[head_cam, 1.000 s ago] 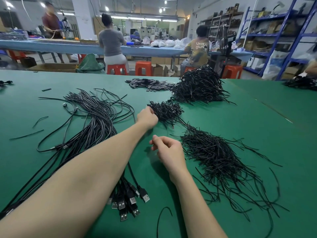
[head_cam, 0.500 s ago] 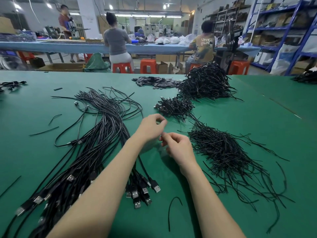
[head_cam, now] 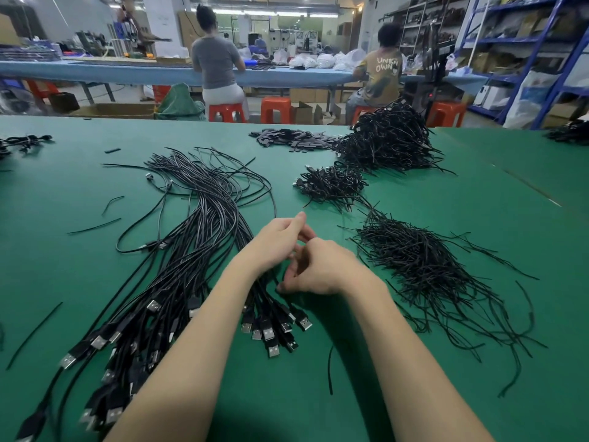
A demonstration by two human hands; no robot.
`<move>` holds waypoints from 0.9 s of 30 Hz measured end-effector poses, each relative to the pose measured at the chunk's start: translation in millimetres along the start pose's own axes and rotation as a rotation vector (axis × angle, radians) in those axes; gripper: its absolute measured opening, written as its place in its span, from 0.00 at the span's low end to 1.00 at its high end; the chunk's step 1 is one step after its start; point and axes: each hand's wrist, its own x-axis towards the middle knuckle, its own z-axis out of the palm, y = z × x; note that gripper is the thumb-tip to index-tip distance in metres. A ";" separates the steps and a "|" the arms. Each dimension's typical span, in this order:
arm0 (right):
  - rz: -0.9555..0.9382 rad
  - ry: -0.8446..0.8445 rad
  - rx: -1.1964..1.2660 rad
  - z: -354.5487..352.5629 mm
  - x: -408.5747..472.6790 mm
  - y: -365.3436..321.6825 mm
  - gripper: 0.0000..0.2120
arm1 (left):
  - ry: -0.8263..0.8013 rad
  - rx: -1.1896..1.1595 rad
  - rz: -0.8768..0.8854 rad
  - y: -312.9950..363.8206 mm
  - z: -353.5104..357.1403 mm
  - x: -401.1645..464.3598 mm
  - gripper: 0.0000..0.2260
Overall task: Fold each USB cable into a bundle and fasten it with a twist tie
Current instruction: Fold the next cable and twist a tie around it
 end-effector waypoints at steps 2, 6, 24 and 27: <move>-0.015 0.012 -0.068 2.9 -2.4 -9.5 0.14 | -0.003 0.020 0.003 0.1 -0.8 0.3 0.24; -0.015 0.006 -0.287 -8.6 -7.8 -13.0 0.18 | -0.002 -0.003 -0.007 -1.6 -4.8 0.3 0.23; -0.088 0.003 1.587 -32.5 -13.2 44.7 0.38 | -0.297 -0.808 0.016 56.6 29.6 -21.4 0.22; -0.160 -0.193 1.375 -24.5 -12.1 38.2 0.40 | -0.288 -1.087 -0.022 61.6 31.3 -22.3 0.16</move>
